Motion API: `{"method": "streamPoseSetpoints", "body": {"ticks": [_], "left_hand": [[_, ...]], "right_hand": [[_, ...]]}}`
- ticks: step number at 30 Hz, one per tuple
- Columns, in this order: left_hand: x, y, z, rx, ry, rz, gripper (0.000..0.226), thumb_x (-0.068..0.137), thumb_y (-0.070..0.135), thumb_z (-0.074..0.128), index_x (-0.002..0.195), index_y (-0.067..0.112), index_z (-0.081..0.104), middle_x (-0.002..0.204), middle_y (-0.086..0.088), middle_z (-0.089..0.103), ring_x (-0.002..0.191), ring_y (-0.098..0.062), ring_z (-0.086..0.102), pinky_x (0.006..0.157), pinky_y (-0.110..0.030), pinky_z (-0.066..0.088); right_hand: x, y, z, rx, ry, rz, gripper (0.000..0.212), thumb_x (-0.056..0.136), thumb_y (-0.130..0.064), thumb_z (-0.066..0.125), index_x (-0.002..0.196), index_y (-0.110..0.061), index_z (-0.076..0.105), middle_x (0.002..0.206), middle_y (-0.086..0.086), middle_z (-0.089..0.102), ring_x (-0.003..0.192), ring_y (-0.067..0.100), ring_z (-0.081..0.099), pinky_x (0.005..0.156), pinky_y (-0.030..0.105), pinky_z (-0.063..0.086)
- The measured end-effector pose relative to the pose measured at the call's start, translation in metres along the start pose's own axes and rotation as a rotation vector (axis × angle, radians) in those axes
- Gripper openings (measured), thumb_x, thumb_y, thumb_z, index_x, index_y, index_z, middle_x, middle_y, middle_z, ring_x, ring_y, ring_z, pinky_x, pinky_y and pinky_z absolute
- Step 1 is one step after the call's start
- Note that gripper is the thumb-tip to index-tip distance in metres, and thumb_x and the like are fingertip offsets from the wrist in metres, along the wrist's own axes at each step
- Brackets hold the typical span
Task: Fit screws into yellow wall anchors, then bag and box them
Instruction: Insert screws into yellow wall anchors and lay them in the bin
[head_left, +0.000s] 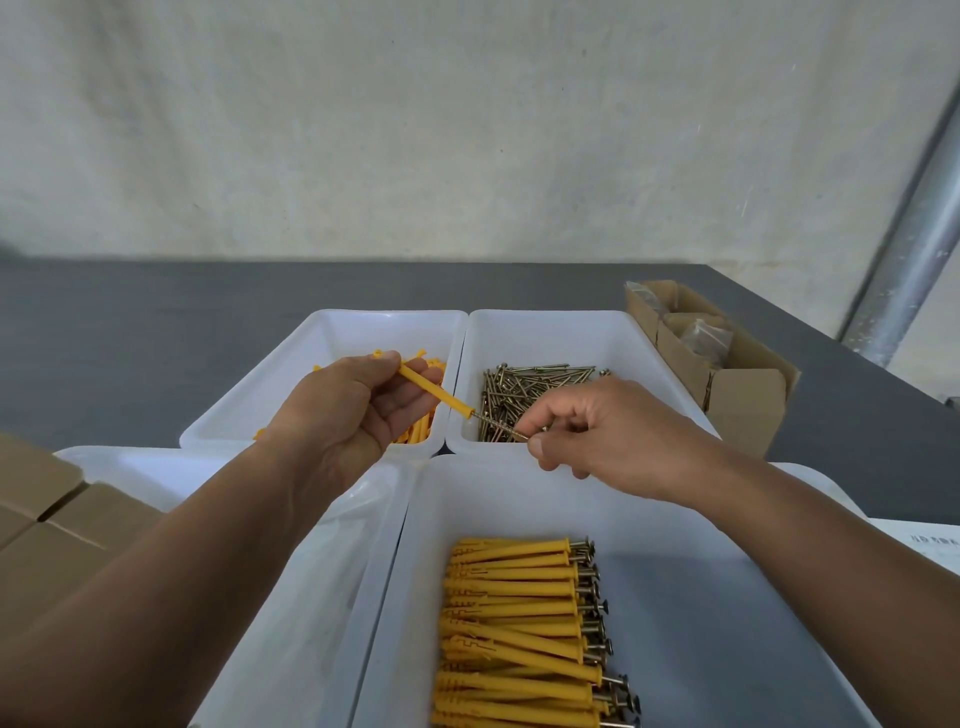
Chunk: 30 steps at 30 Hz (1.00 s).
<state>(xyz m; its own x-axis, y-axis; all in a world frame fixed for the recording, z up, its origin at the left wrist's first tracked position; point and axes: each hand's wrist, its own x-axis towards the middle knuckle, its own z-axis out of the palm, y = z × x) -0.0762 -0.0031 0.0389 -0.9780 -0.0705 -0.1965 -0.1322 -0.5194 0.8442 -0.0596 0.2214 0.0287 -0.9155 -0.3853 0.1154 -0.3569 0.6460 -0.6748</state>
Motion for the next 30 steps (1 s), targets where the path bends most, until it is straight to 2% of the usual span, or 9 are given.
{"method": "streamPoseSetpoints", "body": {"ticks": [3,6,11,17,23,26,30], "left_hand": [[-0.001,-0.002,0.000,0.019,-0.036,-0.009,0.014,0.100,0.005,0.048,0.098,-0.003,0.060,0.087,-0.019,0.073,0.078,-0.028,0.074,0.063,-0.040,0.062],[-0.002,-0.004,0.001,0.027,-0.064,-0.010,0.014,0.099,0.005,0.051,0.089,0.000,0.061,0.087,-0.018,0.073,0.077,-0.026,0.074,0.062,-0.037,0.061],[-0.003,-0.008,0.001,0.070,-0.132,-0.016,0.011,0.096,0.002,0.053,0.092,-0.004,0.062,0.092,-0.020,0.070,0.077,-0.024,0.073,0.062,-0.032,0.060],[-0.005,-0.013,0.004,0.124,-0.204,-0.006,0.008,0.095,0.002,0.054,0.091,-0.003,0.058,0.095,-0.021,0.067,0.081,-0.024,0.072,0.067,-0.032,0.060],[-0.007,-0.015,0.005,0.168,-0.261,-0.002,0.006,0.092,0.002,0.056,0.091,-0.003,0.058,0.088,-0.020,0.067,0.080,-0.025,0.072,0.067,-0.031,0.060],[-0.009,-0.015,0.005,0.193,-0.284,-0.004,0.012,0.083,0.006,0.062,0.091,-0.003,0.059,0.087,-0.019,0.069,0.082,-0.027,0.073,0.068,-0.032,0.060],[-0.007,-0.012,0.003,0.216,-0.205,0.023,0.011,0.089,0.010,0.063,0.087,-0.001,0.064,0.084,-0.017,0.069,0.082,-0.032,0.073,0.066,-0.035,0.061]], "right_hand": [[-0.001,-0.003,0.001,0.013,0.014,0.019,0.017,0.092,-0.026,0.064,0.085,-0.042,0.066,0.073,-0.019,0.070,0.060,-0.005,0.062,0.059,0.017,0.047],[-0.001,-0.004,0.001,0.031,0.025,0.032,0.013,0.092,-0.027,0.064,0.088,-0.039,0.067,0.075,-0.014,0.071,0.061,-0.001,0.064,0.055,0.014,0.045],[-0.002,-0.005,0.000,0.077,0.011,0.047,0.016,0.092,-0.028,0.065,0.101,-0.041,0.062,0.078,-0.012,0.072,0.065,0.002,0.066,0.058,0.020,0.051],[-0.002,-0.006,0.000,0.139,-0.010,0.072,0.018,0.091,-0.024,0.066,0.104,-0.036,0.067,0.079,-0.011,0.072,0.066,0.004,0.068,0.058,0.018,0.051],[-0.003,-0.009,0.001,0.171,-0.017,0.085,0.009,0.089,-0.024,0.068,0.097,-0.028,0.071,0.077,-0.007,0.072,0.066,0.006,0.069,0.058,0.017,0.052],[-0.004,-0.011,0.000,0.155,-0.038,0.093,0.006,0.090,-0.021,0.067,0.092,-0.026,0.070,0.076,-0.006,0.072,0.065,0.006,0.069,0.058,0.017,0.052],[-0.009,-0.014,-0.004,0.000,-0.151,0.118,0.008,0.091,-0.022,0.067,0.089,-0.030,0.068,0.079,-0.005,0.072,0.067,0.006,0.070,0.059,0.019,0.055]]}}
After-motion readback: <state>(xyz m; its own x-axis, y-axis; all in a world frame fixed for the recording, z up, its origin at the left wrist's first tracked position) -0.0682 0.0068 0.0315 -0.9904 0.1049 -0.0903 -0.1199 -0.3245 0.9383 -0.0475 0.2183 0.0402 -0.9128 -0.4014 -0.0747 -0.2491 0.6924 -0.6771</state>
